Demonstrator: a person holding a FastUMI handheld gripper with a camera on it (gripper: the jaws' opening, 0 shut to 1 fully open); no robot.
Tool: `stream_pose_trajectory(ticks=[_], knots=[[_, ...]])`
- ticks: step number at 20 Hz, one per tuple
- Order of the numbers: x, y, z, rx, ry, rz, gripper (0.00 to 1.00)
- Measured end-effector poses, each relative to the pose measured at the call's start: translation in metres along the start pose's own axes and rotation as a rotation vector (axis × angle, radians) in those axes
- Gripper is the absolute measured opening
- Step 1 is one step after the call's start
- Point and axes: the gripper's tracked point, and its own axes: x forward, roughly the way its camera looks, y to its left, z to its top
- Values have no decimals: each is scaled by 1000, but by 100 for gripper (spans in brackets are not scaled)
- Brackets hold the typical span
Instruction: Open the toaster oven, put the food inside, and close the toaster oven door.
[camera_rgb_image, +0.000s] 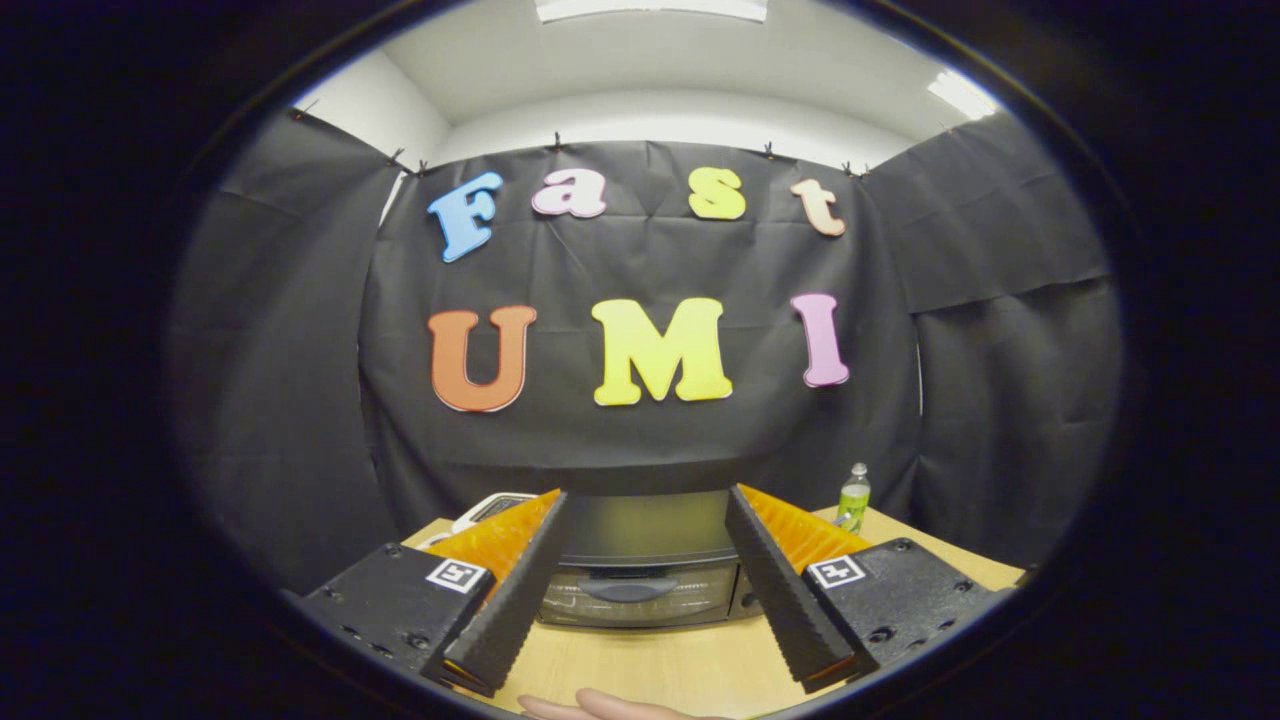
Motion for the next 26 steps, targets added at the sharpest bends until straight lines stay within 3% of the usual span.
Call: stream_pose_trajectory(ticks=[10,13,17,26], knots=[[109,-1,-126,61,275,11,100],[125,-4,-141,14,288,-15,100],[134,3,-168,-6,343,9,100],[114,3,-172,-43,352,-2,100]])
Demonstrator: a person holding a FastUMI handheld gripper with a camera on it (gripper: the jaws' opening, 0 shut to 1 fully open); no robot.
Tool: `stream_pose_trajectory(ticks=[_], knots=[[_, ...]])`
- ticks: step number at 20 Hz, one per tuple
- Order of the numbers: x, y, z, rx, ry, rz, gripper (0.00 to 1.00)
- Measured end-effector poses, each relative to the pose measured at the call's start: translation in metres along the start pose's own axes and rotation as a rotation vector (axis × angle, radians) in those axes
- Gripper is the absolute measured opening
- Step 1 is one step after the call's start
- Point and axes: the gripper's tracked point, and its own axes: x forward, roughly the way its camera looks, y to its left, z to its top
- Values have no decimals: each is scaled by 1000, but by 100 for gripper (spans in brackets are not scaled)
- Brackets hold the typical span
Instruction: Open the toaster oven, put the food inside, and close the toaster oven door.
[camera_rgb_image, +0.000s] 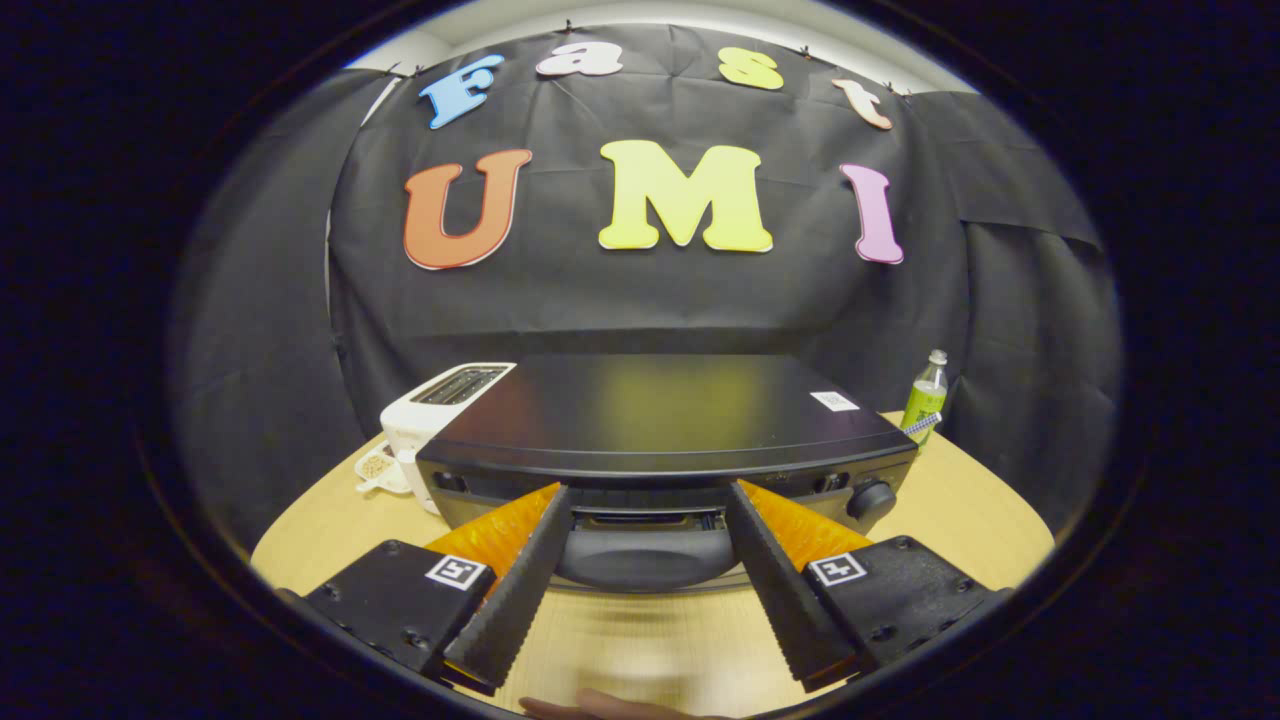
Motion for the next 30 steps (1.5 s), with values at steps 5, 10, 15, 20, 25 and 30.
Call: stream_pose_trajectory(ticks=[5,10,15,20,25,30], knots=[[-24,0,-19,9,60,-17,100],[-47,1,-49,39,197,-37,100],[-62,2,-73,35,279,-33,100],[-72,2,-98,-4,353,-24,100],[-79,-2,-123,17,451,-36,100],[-89,5,-109,31,423,3,100]])
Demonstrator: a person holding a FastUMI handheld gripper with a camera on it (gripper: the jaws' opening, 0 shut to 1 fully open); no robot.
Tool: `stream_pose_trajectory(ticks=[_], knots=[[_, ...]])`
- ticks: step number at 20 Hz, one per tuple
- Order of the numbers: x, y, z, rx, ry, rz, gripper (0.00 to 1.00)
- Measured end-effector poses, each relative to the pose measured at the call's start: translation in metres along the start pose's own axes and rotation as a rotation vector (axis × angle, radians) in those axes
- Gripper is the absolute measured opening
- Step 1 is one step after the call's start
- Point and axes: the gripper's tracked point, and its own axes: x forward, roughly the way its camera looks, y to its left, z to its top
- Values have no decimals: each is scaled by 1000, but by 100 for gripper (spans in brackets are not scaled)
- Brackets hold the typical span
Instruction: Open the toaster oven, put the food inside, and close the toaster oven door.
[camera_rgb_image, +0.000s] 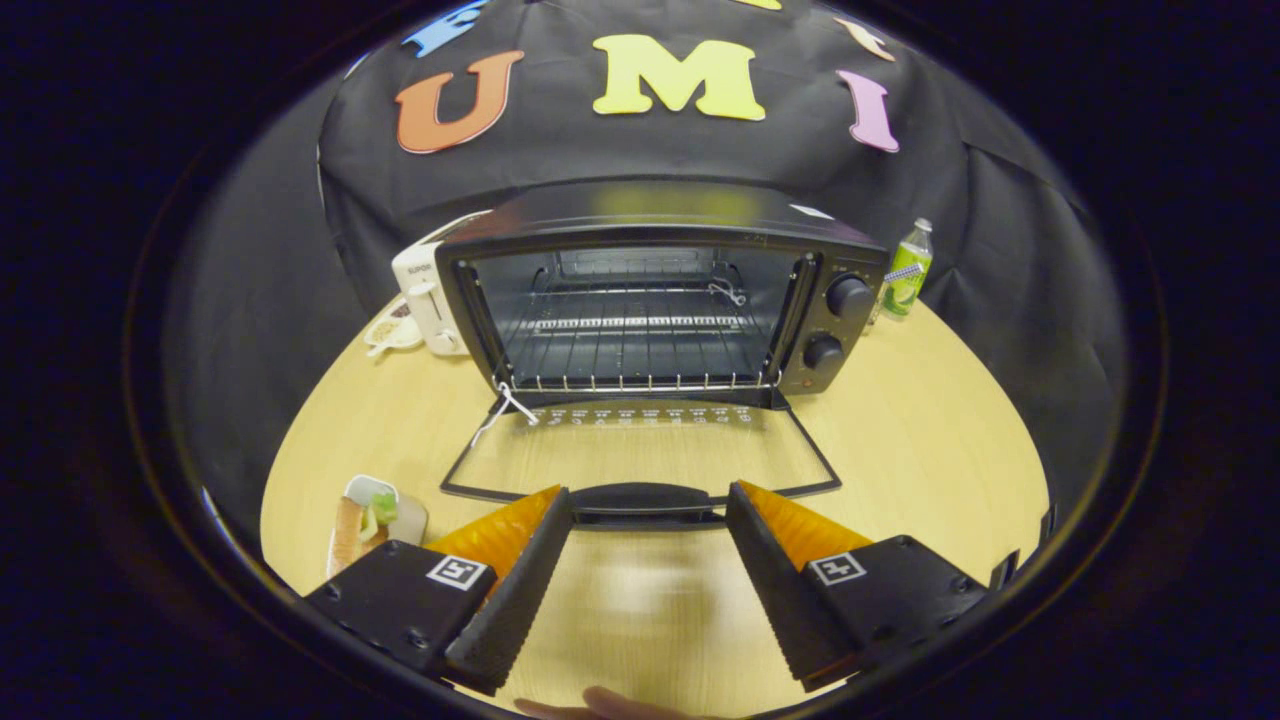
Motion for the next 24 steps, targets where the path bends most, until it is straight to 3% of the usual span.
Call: stream_pose_trajectory(ticks=[3,13,20,24], knots=[[-13,19,3,18,-4,88,100],[-47,111,-35,219,314,567,95],[-59,152,-58,247,465,748,86],[-50,162,-66,273,530,772,76]])
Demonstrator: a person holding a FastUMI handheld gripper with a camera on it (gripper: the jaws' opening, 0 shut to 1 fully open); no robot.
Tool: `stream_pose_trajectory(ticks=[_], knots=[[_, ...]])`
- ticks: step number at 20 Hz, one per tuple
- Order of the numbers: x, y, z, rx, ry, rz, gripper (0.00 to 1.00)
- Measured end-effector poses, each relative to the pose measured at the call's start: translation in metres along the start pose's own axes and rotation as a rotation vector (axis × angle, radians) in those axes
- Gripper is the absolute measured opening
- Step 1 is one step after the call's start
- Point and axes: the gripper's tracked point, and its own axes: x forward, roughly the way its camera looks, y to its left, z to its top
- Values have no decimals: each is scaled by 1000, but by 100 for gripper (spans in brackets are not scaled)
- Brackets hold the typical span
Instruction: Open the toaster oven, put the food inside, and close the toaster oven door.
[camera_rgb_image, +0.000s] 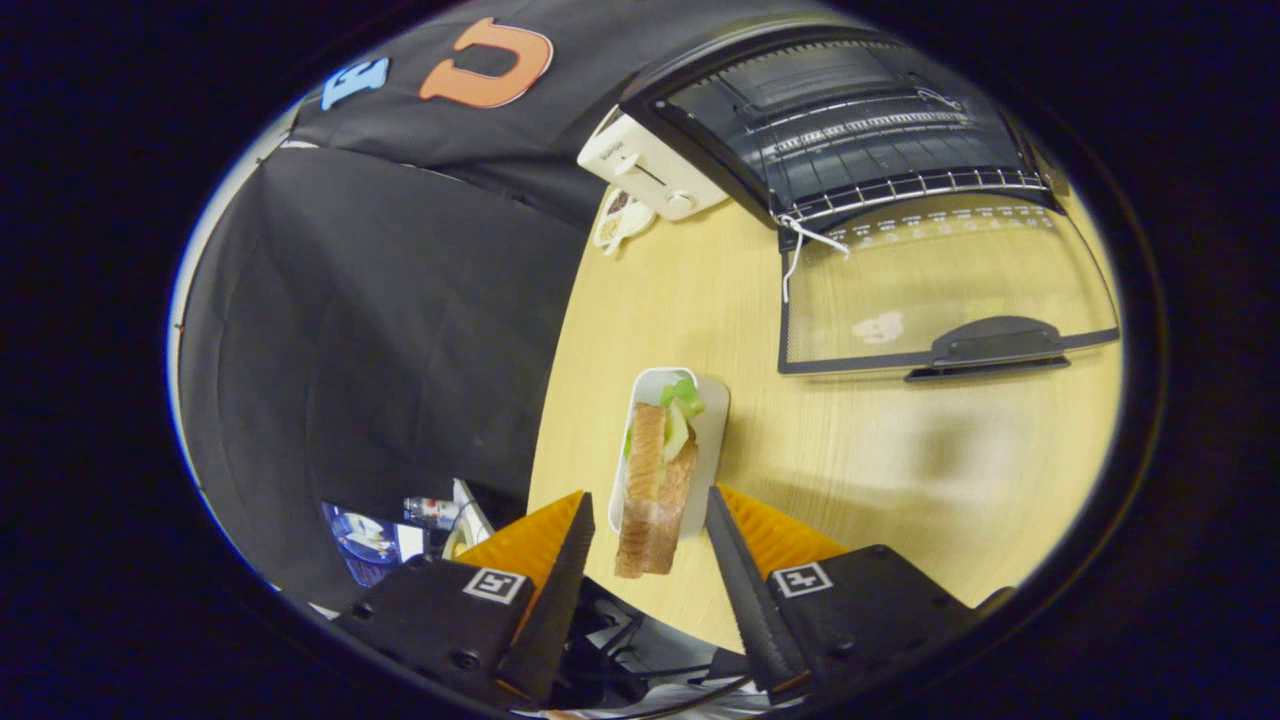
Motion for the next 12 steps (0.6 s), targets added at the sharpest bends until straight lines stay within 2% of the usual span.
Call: stream_pose_trajectory(ticks=[2,5,7,12], knots=[[9,-1,-1,31,36,29,64],[20,1,-2,82,73,82,57],[20,0,-2,85,74,87,46],[15,4,-4,37,43,64,39]])
